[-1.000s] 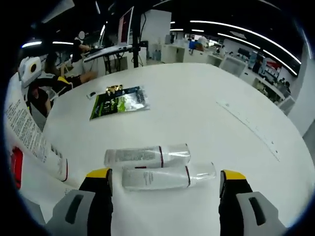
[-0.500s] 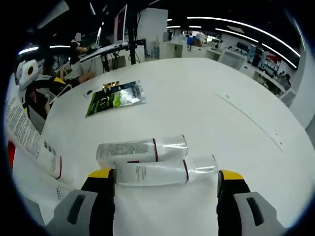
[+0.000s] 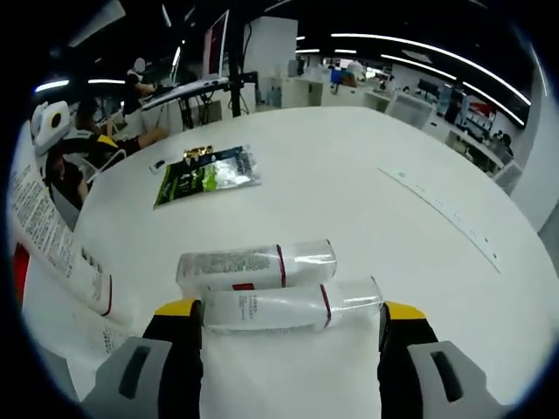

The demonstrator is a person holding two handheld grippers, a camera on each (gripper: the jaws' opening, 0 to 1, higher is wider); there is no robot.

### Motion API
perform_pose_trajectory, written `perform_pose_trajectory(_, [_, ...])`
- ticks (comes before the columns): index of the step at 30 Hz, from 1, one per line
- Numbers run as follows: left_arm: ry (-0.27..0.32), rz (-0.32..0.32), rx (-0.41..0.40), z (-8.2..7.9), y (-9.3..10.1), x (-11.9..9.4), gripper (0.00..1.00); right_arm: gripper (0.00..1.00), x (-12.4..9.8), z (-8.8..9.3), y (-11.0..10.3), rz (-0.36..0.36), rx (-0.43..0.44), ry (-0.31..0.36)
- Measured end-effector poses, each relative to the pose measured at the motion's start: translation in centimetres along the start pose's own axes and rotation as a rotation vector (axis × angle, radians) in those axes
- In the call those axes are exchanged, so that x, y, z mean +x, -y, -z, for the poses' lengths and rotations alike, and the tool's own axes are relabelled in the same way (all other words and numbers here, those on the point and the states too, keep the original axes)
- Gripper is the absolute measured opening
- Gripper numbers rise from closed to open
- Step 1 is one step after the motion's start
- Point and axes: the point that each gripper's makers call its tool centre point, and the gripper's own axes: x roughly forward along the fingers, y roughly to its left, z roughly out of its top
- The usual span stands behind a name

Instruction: Arrange the skincare products in the storage area until every visible bottle or jar stands upright without overlapping.

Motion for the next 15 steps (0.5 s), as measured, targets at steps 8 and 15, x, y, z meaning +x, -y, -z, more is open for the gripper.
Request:
perform_pose_trajectory(8, [-0.012, 0.011, 0.008, 0.2, 0.1, 0.0, 0.94, 0.28, -0.4, -1.0, -1.2, -0.011, -0.045, -0.005])
perform_pose_trajectory(15, [-0.004, 0.005, 0.005, 0.0, 0.1, -0.1, 0.94, 0.34, -0.4, -2.1, -0.5, 0.018, -0.067, 0.012])
